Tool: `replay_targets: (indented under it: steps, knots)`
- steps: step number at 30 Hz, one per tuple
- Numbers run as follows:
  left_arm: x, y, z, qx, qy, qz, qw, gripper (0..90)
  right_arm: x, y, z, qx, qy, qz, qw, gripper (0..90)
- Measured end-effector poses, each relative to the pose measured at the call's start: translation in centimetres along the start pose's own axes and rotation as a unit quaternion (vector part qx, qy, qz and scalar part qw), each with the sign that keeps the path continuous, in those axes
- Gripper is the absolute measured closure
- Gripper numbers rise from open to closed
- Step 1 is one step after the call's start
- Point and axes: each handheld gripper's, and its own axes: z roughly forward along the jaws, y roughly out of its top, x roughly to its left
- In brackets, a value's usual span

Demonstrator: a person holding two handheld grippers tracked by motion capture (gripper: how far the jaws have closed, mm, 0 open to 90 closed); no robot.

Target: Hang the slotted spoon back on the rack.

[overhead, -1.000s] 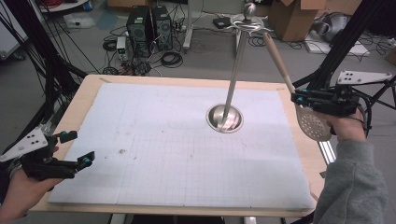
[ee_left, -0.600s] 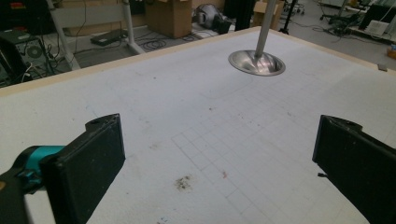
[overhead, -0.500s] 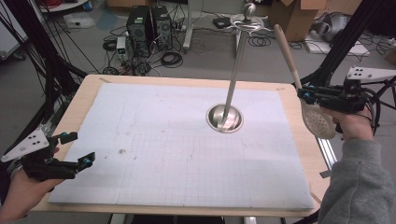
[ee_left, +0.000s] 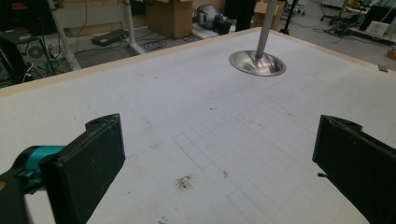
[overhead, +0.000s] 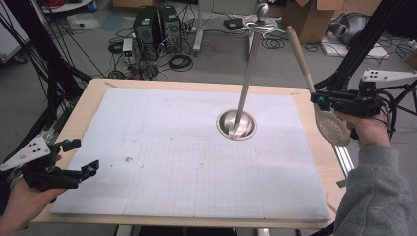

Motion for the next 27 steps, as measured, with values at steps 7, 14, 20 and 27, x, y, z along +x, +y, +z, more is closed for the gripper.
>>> replay_targets:
  steps: [7,14,20,27]
  knots:
    - [0.3,-0.2,-0.1,0.003,0.008,-0.002,1.0,2.7,-0.2,-0.1,0.3,-0.009,0.007,0.008,0.9999,78.0]
    - [0.3,-0.1,-0.3,0.001,0.012,-0.001,0.9999,2.7,-0.1,-0.2,1.0,-0.001,0.012,0.006,0.9999,77.9]
    - [0.5,-0.1,-0.7,-0.002,0.014,-0.003,0.9999,2.7,0.1,-0.1,1.5,0.003,0.015,0.003,0.9999,78.0]
    - [0.4,-0.1,-0.5,-0.001,0.012,-0.004,0.9999,2.7,0.3,-0.3,2.3,0.006,0.015,-0.002,0.9999,77.9]
